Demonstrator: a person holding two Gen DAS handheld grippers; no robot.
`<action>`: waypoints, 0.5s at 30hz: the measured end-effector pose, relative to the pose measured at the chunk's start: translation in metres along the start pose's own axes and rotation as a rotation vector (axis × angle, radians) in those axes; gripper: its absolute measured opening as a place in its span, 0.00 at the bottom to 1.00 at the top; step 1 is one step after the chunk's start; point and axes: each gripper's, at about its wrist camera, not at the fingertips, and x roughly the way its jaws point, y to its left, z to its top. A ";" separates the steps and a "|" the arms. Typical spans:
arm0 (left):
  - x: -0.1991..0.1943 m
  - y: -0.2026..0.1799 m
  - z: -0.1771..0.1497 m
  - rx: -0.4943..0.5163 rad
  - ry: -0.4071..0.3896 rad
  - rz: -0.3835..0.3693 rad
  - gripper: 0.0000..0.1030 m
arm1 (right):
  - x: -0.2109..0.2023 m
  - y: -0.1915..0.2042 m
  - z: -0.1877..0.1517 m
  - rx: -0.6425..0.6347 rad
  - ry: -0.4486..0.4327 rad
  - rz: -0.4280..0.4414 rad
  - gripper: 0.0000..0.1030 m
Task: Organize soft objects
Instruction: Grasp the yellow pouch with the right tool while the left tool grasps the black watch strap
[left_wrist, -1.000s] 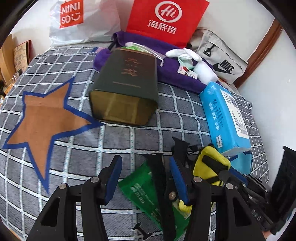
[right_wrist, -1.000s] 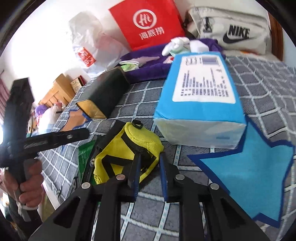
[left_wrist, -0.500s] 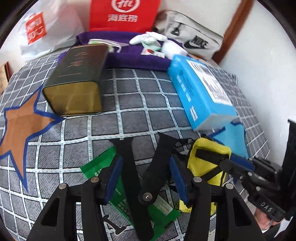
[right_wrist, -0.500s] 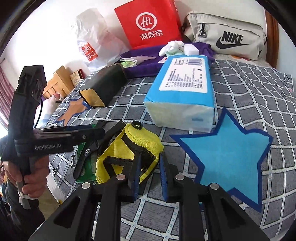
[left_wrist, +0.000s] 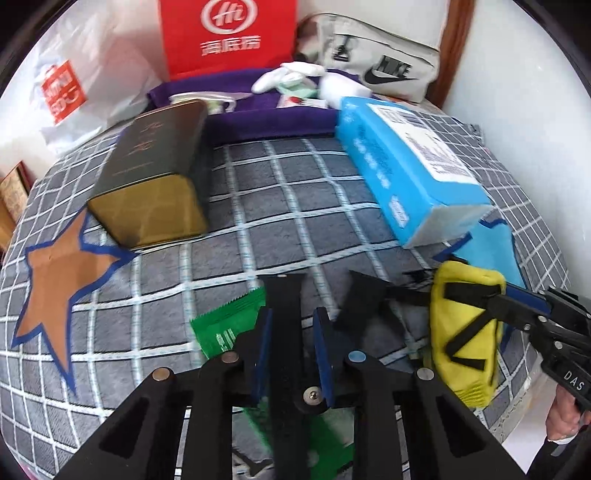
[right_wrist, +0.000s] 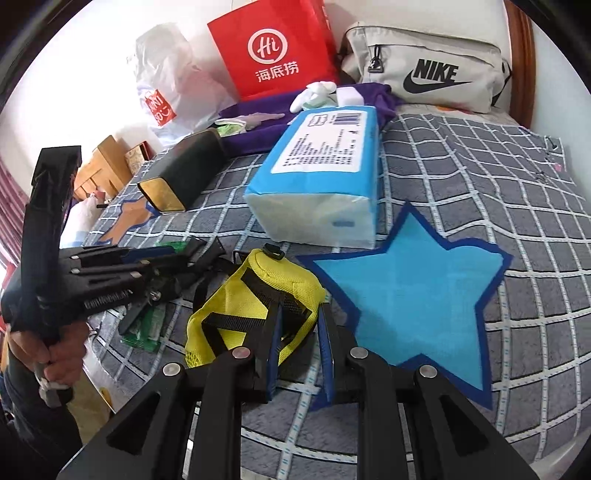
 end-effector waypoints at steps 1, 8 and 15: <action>-0.001 0.003 -0.001 -0.006 0.000 0.004 0.21 | -0.001 -0.001 0.000 -0.002 -0.002 -0.009 0.18; -0.011 0.021 -0.014 -0.061 0.029 -0.001 0.21 | -0.005 -0.018 -0.004 0.024 0.002 -0.036 0.19; -0.007 0.017 -0.020 -0.093 0.030 -0.011 0.27 | -0.008 -0.015 -0.007 0.027 0.004 -0.041 0.25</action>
